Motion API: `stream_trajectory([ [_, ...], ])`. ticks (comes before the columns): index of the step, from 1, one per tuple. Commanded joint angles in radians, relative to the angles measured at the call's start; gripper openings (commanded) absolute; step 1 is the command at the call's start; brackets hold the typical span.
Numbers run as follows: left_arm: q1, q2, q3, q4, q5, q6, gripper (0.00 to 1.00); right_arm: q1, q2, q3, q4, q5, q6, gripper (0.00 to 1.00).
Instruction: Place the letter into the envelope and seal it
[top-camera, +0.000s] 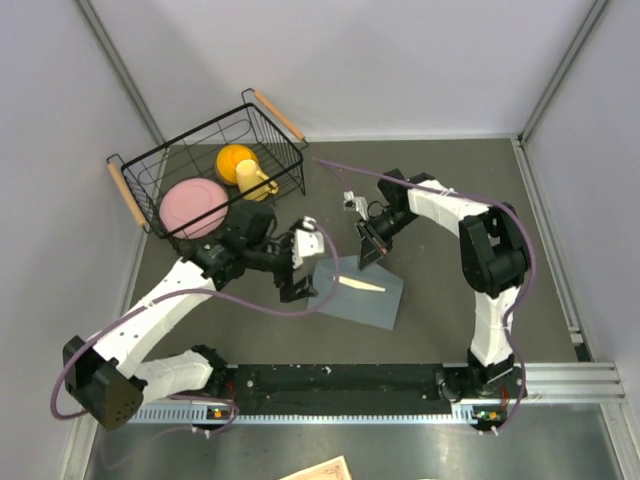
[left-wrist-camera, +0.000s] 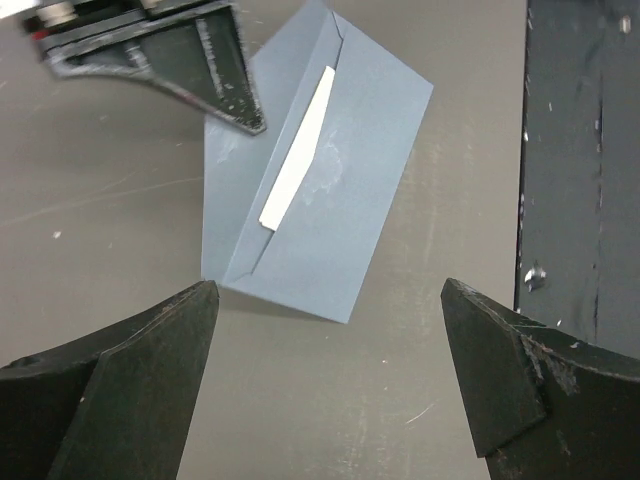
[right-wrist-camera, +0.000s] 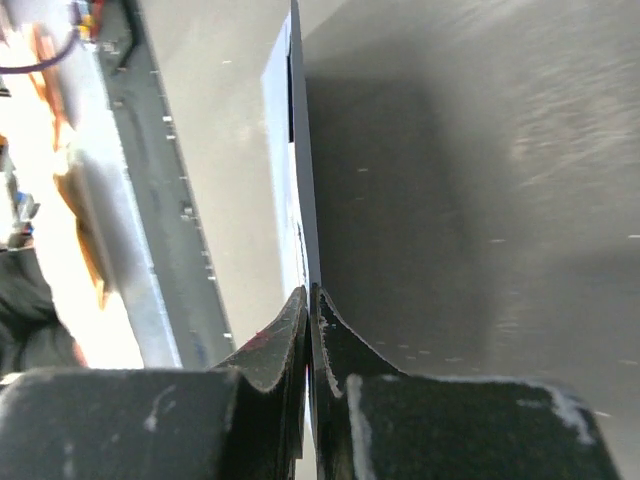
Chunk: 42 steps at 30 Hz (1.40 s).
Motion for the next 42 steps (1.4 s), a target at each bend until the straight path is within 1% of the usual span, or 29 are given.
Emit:
stream_trajectory([
  [1,0.154,-0.063,-0.023,0.159,0.163,-0.272,0.99,-0.036,0.063,0.139,-0.079,0.125,-0.131,0.00],
  [2,0.174,-0.071,-0.031,0.183,0.161,-0.304,0.99,-0.042,0.077,0.180,-0.089,0.142,-0.148,0.00],
  [5,0.188,-0.111,-0.057,0.291,0.014,-0.411,0.99,-0.068,0.139,0.261,-0.122,0.205,-0.208,0.00],
  [6,0.191,-0.118,-0.063,0.344,-0.050,-0.492,0.99,-0.073,0.151,0.280,-0.126,0.231,-0.217,0.00],
  [7,0.195,-0.128,-0.068,0.361,-0.130,-0.517,0.99,-0.081,0.175,0.312,-0.134,0.241,-0.239,0.00],
  [9,0.208,-0.161,-0.098,0.406,-0.166,-0.551,0.99,-0.087,0.191,0.340,-0.140,0.282,-0.259,0.06],
  [10,0.208,-0.174,-0.132,0.468,-0.182,-0.553,0.99,-0.085,0.203,0.358,-0.143,0.291,-0.272,0.11],
  [11,0.210,-0.193,-0.152,0.505,-0.193,-0.559,0.99,-0.085,0.208,0.369,-0.143,0.299,-0.276,0.22],
  [12,0.208,-0.200,-0.161,0.530,-0.204,-0.574,0.99,-0.087,0.211,0.380,-0.142,0.311,-0.277,0.29],
  [13,0.210,-0.200,-0.152,0.523,-0.180,-0.574,0.99,-0.087,0.214,0.401,-0.143,0.316,-0.271,0.35],
  [14,0.210,-0.185,-0.135,0.500,-0.158,-0.553,0.99,-0.090,0.211,0.412,-0.145,0.328,-0.270,0.48],
  [16,0.210,-0.166,-0.085,0.437,-0.144,-0.573,0.99,-0.096,0.196,0.430,-0.145,0.340,-0.257,0.57],
  [19,0.210,-0.158,-0.060,0.429,-0.134,-0.588,0.99,-0.143,0.107,0.434,-0.151,0.340,-0.224,0.63],
  [20,0.210,-0.164,-0.059,0.444,-0.132,-0.591,0.99,-0.162,0.035,0.427,-0.152,0.328,-0.217,0.64],
  [21,0.210,-0.171,-0.058,0.456,-0.139,-0.599,0.99,-0.197,-0.016,0.417,-0.151,0.331,-0.216,0.69],
  [22,0.210,-0.174,-0.065,0.476,-0.152,-0.608,0.99,-0.211,-0.065,0.379,-0.140,0.337,-0.216,0.84],
  [23,0.210,-0.177,-0.069,0.507,-0.188,-0.626,0.99,-0.229,-0.182,0.346,-0.100,0.360,-0.210,0.85],
  [24,0.210,-0.177,-0.071,0.519,-0.211,-0.631,0.99,-0.261,-0.238,0.270,-0.074,0.371,-0.202,0.86],
  [26,0.211,-0.158,-0.051,0.501,-0.241,-0.626,0.99,-0.298,-0.344,0.201,-0.034,0.394,-0.181,0.96],
  [27,0.210,-0.149,-0.030,0.490,-0.262,-0.628,0.99,-0.332,-0.420,0.150,-0.011,0.391,-0.150,0.99],
  [28,0.210,-0.137,-0.020,0.486,-0.273,-0.628,0.99,-0.341,-0.455,0.128,0.006,0.402,-0.117,0.99],
  [30,0.210,-0.128,-0.009,0.489,-0.325,-0.649,0.99,-0.348,-0.510,0.084,0.020,0.551,-0.008,0.99],
  [31,0.210,-0.120,-0.009,0.492,-0.342,-0.649,0.99,-0.363,-0.519,0.066,0.018,0.596,0.006,0.99],
  [32,0.210,-0.118,-0.009,0.495,-0.354,-0.689,0.99,-0.377,-0.528,0.050,0.017,0.672,0.019,0.99],
  [33,0.211,-0.117,-0.014,0.502,-0.362,-0.698,0.99,-0.396,-0.535,0.026,0.010,0.682,0.032,0.99],
  [35,0.211,-0.112,-0.016,0.506,-0.370,-0.697,0.99,-0.485,-0.529,0.012,-0.010,0.675,0.054,0.99],
  [37,0.211,-0.102,-0.009,0.496,-0.356,-0.694,0.99,-0.551,-0.486,0.012,-0.039,0.667,0.082,0.99],
  [39,0.211,-0.091,0.001,0.487,-0.348,-0.699,0.99,-0.570,-0.446,0.015,-0.056,0.690,0.121,0.99],
  [42,0.210,-0.080,0.009,0.478,-0.347,-0.718,0.99,-0.585,-0.339,0.025,-0.065,0.773,0.174,0.99],
])
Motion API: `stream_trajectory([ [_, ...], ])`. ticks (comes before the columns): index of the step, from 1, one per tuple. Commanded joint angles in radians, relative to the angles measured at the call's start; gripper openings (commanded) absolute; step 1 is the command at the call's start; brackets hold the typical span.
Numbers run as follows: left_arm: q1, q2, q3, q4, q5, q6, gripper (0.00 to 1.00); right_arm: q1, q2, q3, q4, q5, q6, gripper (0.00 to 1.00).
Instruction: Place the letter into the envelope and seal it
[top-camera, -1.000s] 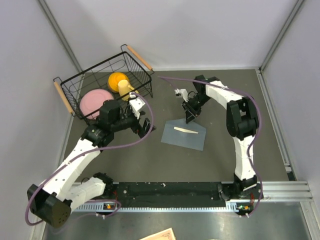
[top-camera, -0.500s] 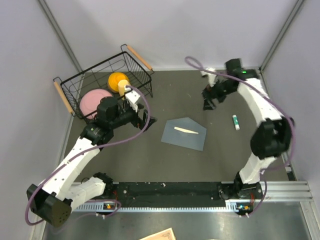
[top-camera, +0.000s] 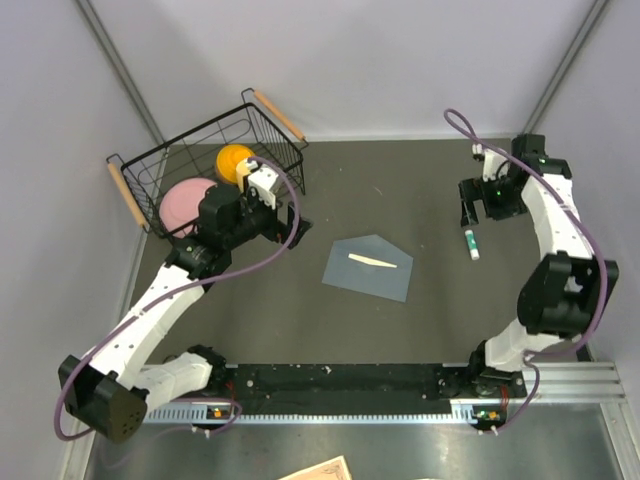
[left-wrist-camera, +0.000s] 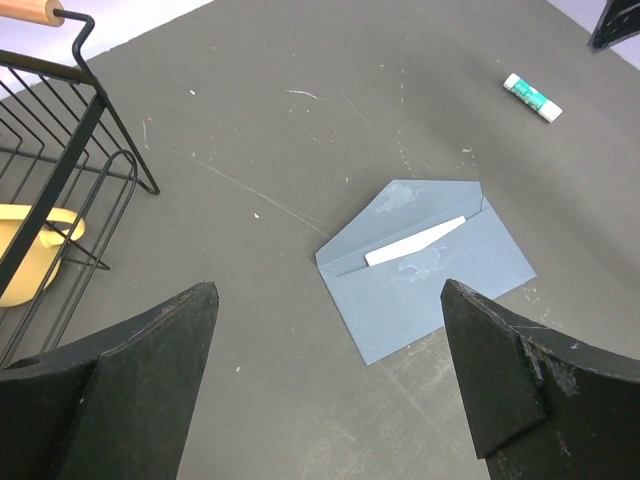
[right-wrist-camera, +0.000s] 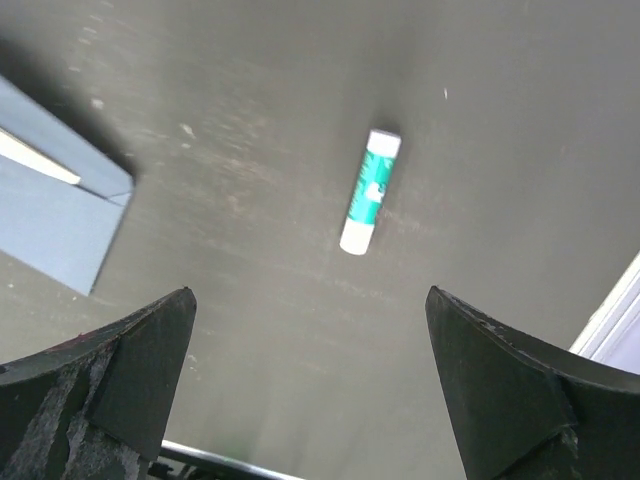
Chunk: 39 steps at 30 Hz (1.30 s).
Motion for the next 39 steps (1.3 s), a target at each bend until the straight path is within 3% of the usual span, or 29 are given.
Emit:
stream_trajectory([
  [1,0.002,0.015,0.052,0.015,-0.006,-0.041,0.99,-0.021,0.116,0.008,-0.030,0.090,0.103,0.99],
  [5,0.002,0.012,0.025,0.014,0.007,-0.057,0.97,-0.033,0.191,0.003,-0.008,0.028,0.129,0.89],
  [16,0.002,0.006,-0.021,0.034,0.004,-0.094,0.86,-0.033,0.348,-0.021,0.084,0.149,0.127,0.74],
  [26,0.003,0.012,-0.054,0.052,-0.006,-0.103,0.83,-0.033,0.426,-0.001,0.125,0.171,0.124,0.52],
  [39,0.002,0.023,-0.066,0.077,0.014,-0.107,0.80,-0.027,0.479,0.054,0.131,0.174,0.129,0.42],
])
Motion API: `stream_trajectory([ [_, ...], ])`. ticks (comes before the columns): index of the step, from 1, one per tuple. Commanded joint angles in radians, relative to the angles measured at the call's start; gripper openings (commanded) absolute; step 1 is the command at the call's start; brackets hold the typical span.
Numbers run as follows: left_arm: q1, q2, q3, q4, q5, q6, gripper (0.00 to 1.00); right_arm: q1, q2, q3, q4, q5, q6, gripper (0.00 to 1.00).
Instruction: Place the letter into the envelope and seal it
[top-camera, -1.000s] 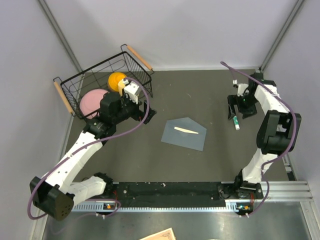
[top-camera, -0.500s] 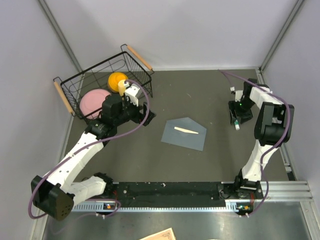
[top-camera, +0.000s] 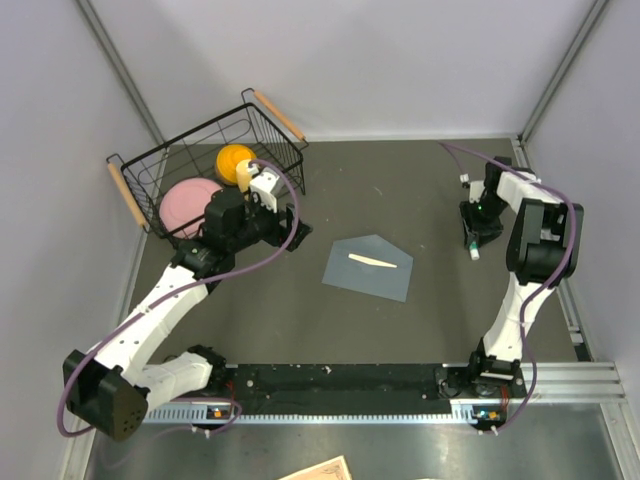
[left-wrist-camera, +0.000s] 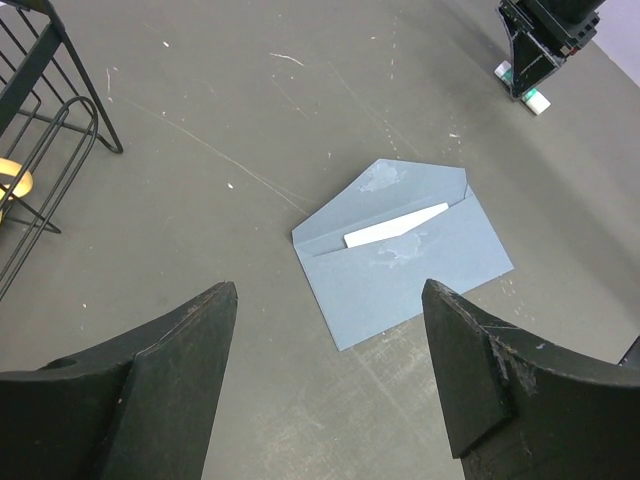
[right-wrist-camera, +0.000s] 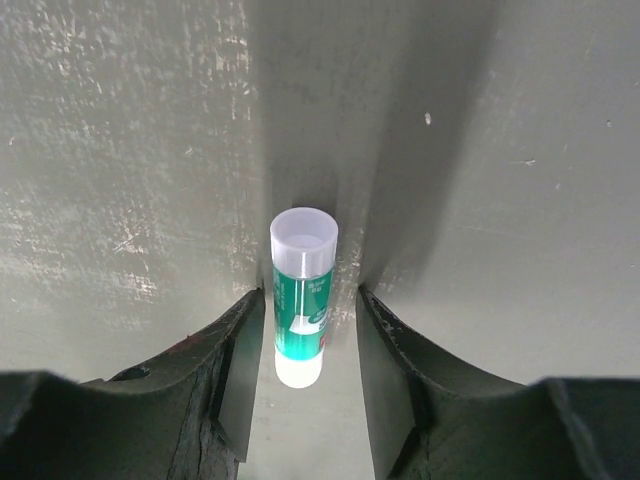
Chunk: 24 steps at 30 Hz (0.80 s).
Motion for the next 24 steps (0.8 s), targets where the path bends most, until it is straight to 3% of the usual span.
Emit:
stream_trajectory([
  [1,0.002,0.007,-0.010,0.053,0.008,-0.007,0.80,-0.003,0.020,0.045,0.033,-0.001,0.007,0.41],
  [9,0.002,0.007,-0.020,0.053,0.017,-0.021,0.79,0.005,0.041,0.077,0.033,-0.015,0.011,0.41],
  [12,0.002,0.008,-0.020,0.046,0.020,-0.026,0.79,0.006,0.043,0.080,0.030,-0.027,0.018,0.35],
  [15,0.003,0.013,-0.009,0.035,0.020,-0.030,0.75,0.011,0.030,0.063,0.027,-0.035,0.018,0.24],
  [18,0.003,0.018,0.000,0.023,0.029,-0.035,0.72,0.009,-0.008,0.037,0.021,-0.073,0.030,0.05],
  [19,0.003,0.016,0.003,0.017,0.052,-0.035,0.73,0.008,-0.028,0.034,0.017,-0.101,0.033,0.00],
  [21,0.003,0.012,0.011,0.009,0.094,-0.018,0.78,0.009,-0.106,0.029,0.015,-0.232,0.048,0.00],
  [22,0.003,0.010,0.016,0.004,0.130,-0.015,0.87,0.009,-0.136,0.031,0.015,-0.306,0.048,0.00],
  [24,0.003,0.013,0.034,-0.028,0.264,0.006,0.91,0.009,-0.233,0.040,0.023,-0.574,0.065,0.00],
])
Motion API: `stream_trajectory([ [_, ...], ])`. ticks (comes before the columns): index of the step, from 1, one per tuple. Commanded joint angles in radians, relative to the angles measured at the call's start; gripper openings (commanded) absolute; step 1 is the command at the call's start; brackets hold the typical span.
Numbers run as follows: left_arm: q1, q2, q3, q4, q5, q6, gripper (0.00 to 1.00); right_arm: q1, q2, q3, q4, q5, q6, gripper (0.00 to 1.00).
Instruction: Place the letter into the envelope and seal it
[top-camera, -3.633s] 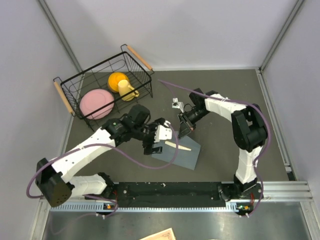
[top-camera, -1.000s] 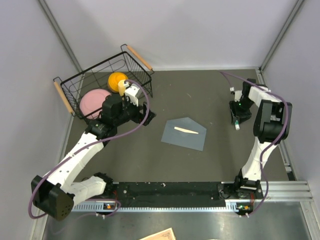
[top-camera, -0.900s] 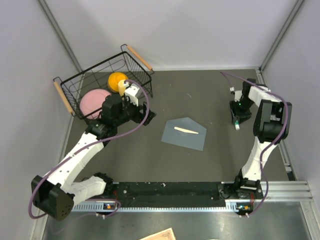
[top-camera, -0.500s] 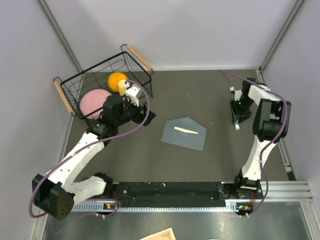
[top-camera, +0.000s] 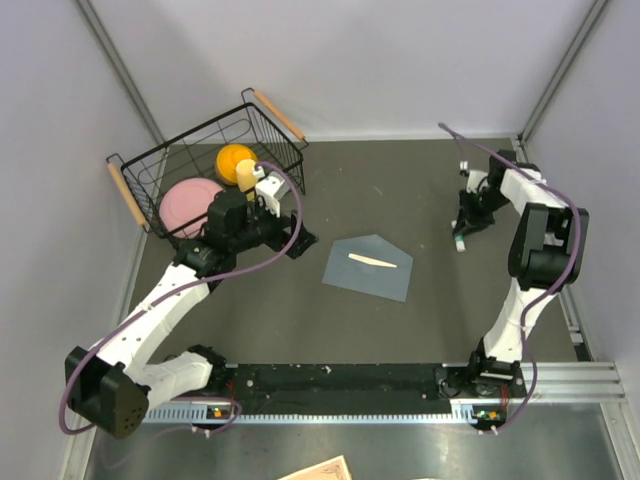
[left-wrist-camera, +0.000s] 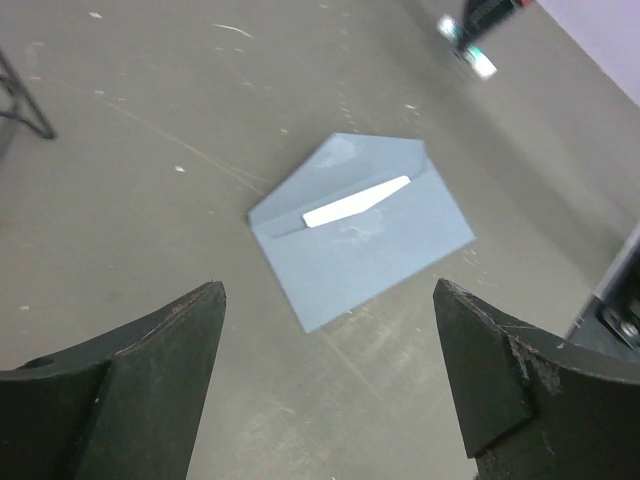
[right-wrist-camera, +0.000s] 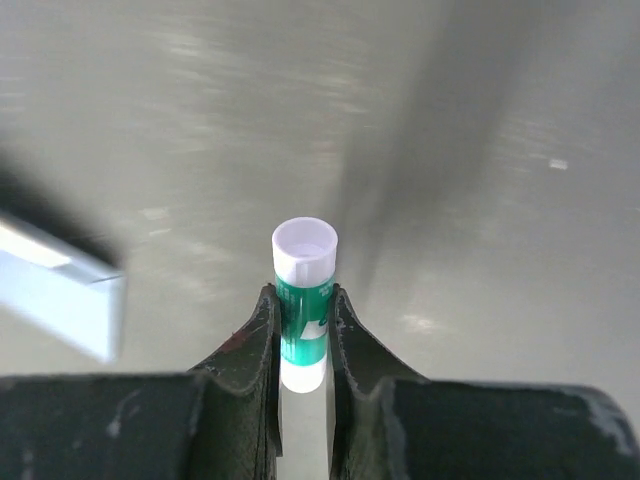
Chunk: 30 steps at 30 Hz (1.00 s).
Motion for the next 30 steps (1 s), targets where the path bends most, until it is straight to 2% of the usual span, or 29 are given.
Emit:
stream_trajectory([
  [1,0.003,-0.003,0.047,-0.022,0.237,0.030,0.92,0.012,-0.243,0.023,0.039,-0.493,0.056,0.00],
  [2,0.003,-0.007,0.048,-0.023,0.317,0.036,0.92,0.029,-0.301,0.026,0.071,-0.630,0.080,0.00],
  [4,0.003,-0.030,0.035,-0.004,0.378,0.018,0.90,0.066,-0.355,0.038,0.116,-0.720,0.167,0.00],
  [6,0.003,-0.050,-0.007,0.091,0.469,-0.022,0.87,0.135,-0.443,0.013,0.225,-0.806,0.280,0.00],
  [7,0.005,-0.069,-0.028,0.160,0.512,-0.090,0.86,0.158,-0.476,-0.006,0.287,-0.832,0.327,0.00],
  [8,0.003,-0.078,-0.054,0.243,0.541,-0.143,0.83,0.192,-0.507,-0.030,0.348,-0.843,0.377,0.00],
  [9,0.003,-0.084,-0.109,0.427,0.576,-0.201,0.82,0.237,-0.569,-0.088,0.501,-0.849,0.489,0.00],
  [10,0.002,-0.092,-0.139,0.522,0.575,-0.323,0.81,0.264,-0.594,-0.119,0.572,-0.859,0.543,0.00],
  [12,0.000,-0.087,-0.214,0.759,0.511,-0.434,0.78,0.331,-0.636,-0.184,0.754,-0.860,0.679,0.00],
  [14,0.000,-0.055,-0.200,0.768,0.480,-0.494,0.76,0.371,-0.671,-0.204,0.832,-0.857,0.735,0.00],
  [15,0.000,-0.029,-0.205,0.805,0.469,-0.522,0.76,0.394,-0.679,-0.219,0.866,-0.856,0.781,0.00],
  [16,-0.004,-0.015,-0.205,0.885,0.468,-0.563,0.75,0.426,-0.695,-0.231,0.968,-0.851,0.813,0.00],
  [21,-0.066,0.037,-0.165,0.972,0.478,-0.576,0.73,0.470,-0.702,-0.296,1.152,-0.831,1.003,0.00],
  [25,-0.110,0.063,-0.150,0.986,0.477,-0.574,0.65,0.503,-0.693,-0.299,1.225,-0.828,1.059,0.00],
  [30,-0.120,0.106,-0.107,1.021,0.466,-0.599,0.59,0.542,-0.685,-0.305,1.271,-0.826,1.091,0.00],
])
